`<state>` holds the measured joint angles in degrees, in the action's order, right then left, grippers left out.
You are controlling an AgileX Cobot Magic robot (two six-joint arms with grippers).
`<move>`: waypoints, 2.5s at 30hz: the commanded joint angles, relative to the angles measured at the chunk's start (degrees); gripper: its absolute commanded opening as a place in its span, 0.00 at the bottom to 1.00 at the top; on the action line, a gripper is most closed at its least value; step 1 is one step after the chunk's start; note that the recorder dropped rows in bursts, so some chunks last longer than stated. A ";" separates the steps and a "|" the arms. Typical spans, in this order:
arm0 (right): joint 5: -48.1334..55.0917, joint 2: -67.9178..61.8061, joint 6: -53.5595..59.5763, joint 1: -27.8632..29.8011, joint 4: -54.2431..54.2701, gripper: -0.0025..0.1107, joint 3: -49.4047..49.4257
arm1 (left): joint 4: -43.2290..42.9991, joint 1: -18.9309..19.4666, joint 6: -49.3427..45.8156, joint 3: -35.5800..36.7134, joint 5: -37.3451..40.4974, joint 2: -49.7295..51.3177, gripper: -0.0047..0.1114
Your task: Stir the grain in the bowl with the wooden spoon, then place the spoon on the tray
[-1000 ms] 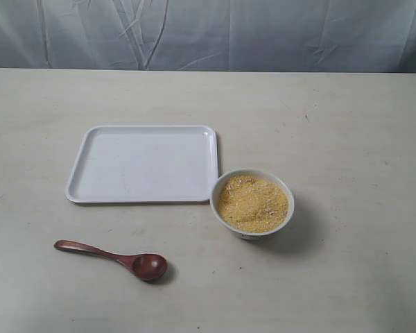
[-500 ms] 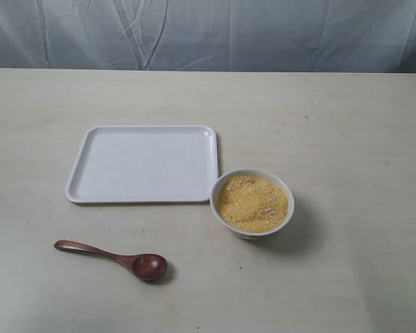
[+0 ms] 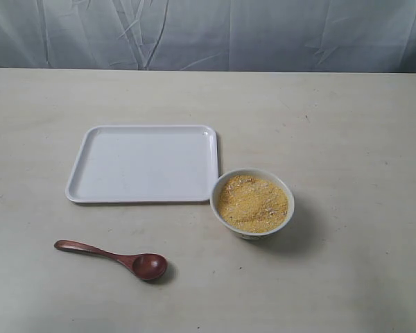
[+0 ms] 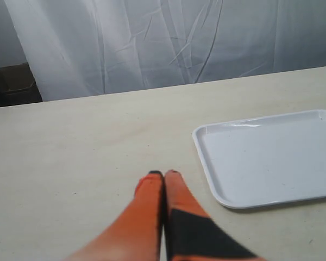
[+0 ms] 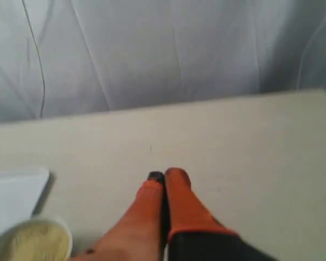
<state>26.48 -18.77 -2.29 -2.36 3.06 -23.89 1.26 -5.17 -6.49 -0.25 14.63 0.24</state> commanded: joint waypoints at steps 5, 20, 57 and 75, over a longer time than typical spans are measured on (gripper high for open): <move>20.54 -33.50 29.29 -2.02 28.81 0.02 -16.00 | 0.01 -0.03 0.05 0.25 -0.49 -0.24 0.04; 21.38 -76.68 22.05 -47.16 10.16 0.02 -46.60 | -0.12 -0.03 0.05 0.25 -0.51 -0.24 0.04; 22.53 -104.48 8.32 -59.24 -6.12 0.02 -73.17 | -0.25 -0.03 0.05 0.25 -0.51 -0.24 0.04; 8.54 -80.24 -31.88 -27.91 -1.58 0.02 -47.29 | -0.25 -0.03 0.05 0.25 -0.51 -0.24 0.04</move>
<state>43.79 -103.04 -28.89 -33.07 -1.73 -79.14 1.26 -5.17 -6.49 -0.25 14.63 0.24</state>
